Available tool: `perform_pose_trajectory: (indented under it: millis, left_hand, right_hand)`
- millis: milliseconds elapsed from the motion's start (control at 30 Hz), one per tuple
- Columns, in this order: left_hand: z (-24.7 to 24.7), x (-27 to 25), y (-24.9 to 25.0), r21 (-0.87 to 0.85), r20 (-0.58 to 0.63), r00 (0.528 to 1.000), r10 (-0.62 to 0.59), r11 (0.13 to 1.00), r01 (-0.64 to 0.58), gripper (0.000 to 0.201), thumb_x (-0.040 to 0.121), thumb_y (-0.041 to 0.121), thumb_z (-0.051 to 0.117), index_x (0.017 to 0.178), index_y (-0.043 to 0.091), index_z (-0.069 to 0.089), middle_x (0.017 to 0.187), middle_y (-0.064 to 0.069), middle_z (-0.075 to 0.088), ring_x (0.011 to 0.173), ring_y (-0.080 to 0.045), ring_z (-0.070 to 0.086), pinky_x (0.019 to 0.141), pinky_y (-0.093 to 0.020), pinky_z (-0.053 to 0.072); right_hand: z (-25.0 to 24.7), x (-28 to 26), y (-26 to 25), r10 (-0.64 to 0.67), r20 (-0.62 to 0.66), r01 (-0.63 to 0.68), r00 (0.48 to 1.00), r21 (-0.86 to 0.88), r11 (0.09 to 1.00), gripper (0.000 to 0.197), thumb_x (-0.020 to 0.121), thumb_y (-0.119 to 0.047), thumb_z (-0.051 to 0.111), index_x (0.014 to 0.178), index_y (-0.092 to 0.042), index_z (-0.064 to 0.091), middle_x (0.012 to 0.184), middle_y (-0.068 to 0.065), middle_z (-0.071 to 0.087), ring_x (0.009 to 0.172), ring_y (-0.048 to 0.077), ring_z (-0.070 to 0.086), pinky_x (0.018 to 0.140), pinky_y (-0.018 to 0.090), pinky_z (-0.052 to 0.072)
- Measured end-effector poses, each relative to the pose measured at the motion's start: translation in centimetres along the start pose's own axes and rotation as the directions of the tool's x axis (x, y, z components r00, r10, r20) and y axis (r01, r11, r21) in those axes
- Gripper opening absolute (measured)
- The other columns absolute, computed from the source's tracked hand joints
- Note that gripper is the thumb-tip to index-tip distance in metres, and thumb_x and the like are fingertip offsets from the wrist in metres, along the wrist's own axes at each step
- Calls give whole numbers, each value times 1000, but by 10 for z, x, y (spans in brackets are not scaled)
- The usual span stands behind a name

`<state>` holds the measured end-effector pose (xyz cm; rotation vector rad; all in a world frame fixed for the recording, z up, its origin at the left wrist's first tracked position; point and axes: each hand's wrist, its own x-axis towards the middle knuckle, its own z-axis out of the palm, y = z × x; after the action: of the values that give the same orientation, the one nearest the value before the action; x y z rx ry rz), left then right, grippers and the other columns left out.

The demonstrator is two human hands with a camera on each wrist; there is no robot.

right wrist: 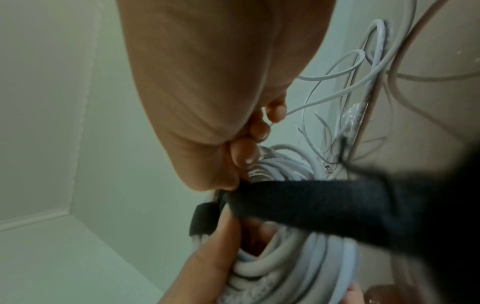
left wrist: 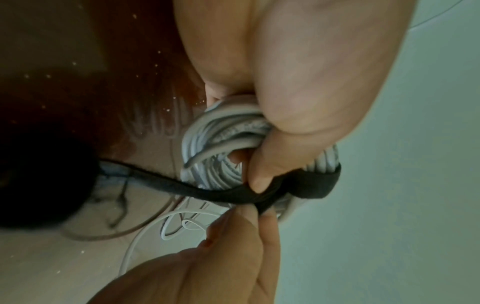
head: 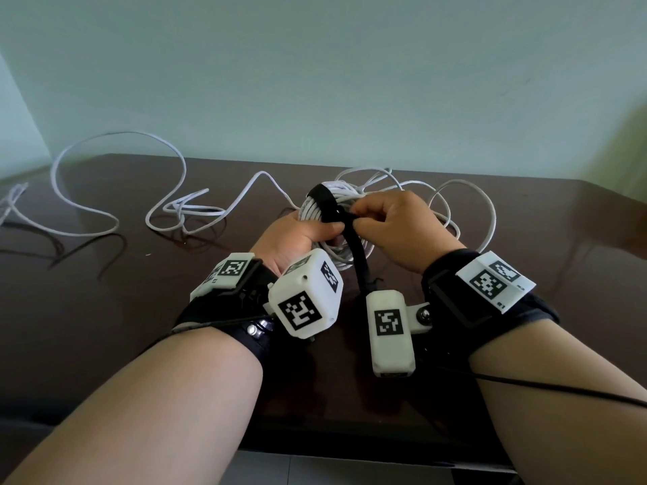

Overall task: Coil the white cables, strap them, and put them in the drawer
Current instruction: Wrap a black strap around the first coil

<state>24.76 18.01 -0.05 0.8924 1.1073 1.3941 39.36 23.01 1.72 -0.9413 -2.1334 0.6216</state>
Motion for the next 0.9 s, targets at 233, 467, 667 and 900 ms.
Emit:
perform_pose_trajectory:
  millis: [233,467,667,900]
  left_hand:
    - [-4,6,-4,270,-102,986,131,958,-99,5,81,5,68,84,8,68,73,-5,69,69,-18,64,61,-23,53]
    - [1,7,-6,48,-94,992,87,995,-83,9,86,12,64,90,5,69,80,-12,72,80,-28,68,75,-35,57]
    - [4,1,-2,76,-204,957,207,978,-195,8,86,4,64,80,9,64,67,-6,65,55,-14,63,50,-20,53]
    - [2,-2,0,43,-298,913,277,960,-277,4,90,10,61,88,7,62,71,-4,62,42,-1,60,40,-12,43]
  right_hand:
    - [6,2,-1,11,84,0,996,-132,991,17,83,-36,67,82,-19,66,57,-6,52,49,4,43,49,12,35]
    - [4,2,0,30,36,-30,999,8,1000,13,82,-16,67,72,-25,65,59,-5,57,50,3,46,52,11,38]
    - [12,5,-3,-4,41,7,999,-76,997,14,81,-19,64,75,-7,67,54,-4,49,49,6,42,50,13,34]
    - [8,4,-1,0,51,3,999,-54,999,15,81,-22,69,70,-12,63,52,-7,51,43,1,45,46,11,35]
